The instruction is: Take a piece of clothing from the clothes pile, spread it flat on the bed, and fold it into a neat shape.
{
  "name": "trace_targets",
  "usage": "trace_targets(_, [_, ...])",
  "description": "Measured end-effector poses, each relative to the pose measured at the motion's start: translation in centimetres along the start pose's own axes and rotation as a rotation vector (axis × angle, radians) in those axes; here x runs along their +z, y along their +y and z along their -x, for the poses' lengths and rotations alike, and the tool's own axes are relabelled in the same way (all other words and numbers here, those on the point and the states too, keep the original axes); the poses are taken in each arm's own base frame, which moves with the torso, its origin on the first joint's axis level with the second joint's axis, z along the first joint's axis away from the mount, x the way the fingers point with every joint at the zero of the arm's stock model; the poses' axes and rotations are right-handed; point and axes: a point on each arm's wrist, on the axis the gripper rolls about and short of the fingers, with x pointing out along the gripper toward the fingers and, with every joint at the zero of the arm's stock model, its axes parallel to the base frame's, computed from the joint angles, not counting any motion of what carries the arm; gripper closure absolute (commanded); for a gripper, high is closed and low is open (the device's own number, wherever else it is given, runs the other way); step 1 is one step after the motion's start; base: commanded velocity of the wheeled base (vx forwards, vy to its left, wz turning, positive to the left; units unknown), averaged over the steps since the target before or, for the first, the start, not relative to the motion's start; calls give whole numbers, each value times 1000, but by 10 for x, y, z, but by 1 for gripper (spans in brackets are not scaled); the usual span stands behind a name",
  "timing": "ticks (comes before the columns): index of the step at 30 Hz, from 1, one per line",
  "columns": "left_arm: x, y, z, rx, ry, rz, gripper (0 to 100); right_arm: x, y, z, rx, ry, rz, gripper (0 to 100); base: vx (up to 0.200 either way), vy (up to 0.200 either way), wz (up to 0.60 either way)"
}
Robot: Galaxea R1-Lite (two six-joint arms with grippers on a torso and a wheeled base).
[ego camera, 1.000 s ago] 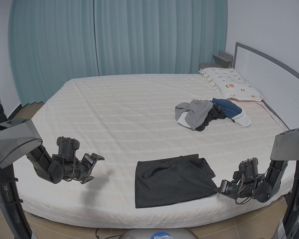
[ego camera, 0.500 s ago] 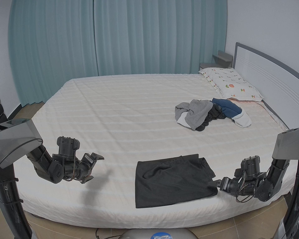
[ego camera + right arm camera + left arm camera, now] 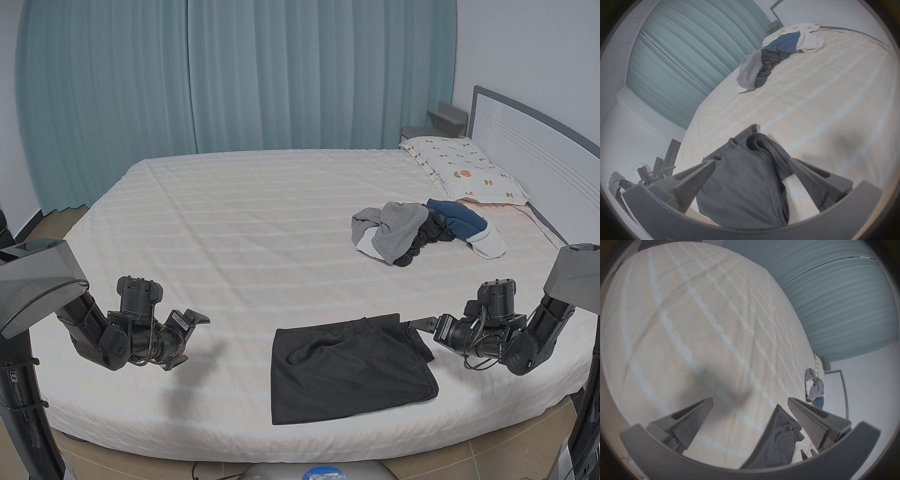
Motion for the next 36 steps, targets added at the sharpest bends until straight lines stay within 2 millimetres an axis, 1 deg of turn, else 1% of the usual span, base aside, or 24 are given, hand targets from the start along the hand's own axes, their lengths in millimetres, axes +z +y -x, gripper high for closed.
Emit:
trace_targets(5, [0,0,-1,2,0,-2,0,2,10,-22,26,9,19,0,0,0,0])
trace_targets(8, [-1,0,-1,3,2,-5,0,1,11,-37,31,16,13,0,0,0,0])
trace_targets(10, [-1,0,-1,2,4,-6,0,1,11,-42,32,19,-6,0,0,0,0])
trace_targets(11, [-1,0,-1,2,3,-6,0,0,10,-46,31,21,-19,100,0,0,0])
trace_targets(17, [-1,1,-2,4,3,-5,0,-4,4,-55,19,35,-34,100,0,0,0])
trace_targets(20, [-1,1,-2,4,4,-5,0,-3,0,-59,12,31,-49,100,0,0,0])
trace_targets(25, [-1,0,-2,2,3,-5,0,5,-7,-62,2,8,-161,100,0,0,0])
trace_targets(32, [1,-3,-3,-9,-4,-2,0,15,-20,-59,-15,-22,-225,100,0,0,0])
trace_targets(36, [-1,-11,-5,-32,-3,-15,0,18,-27,-57,-21,-31,-279,100,0,0,0])
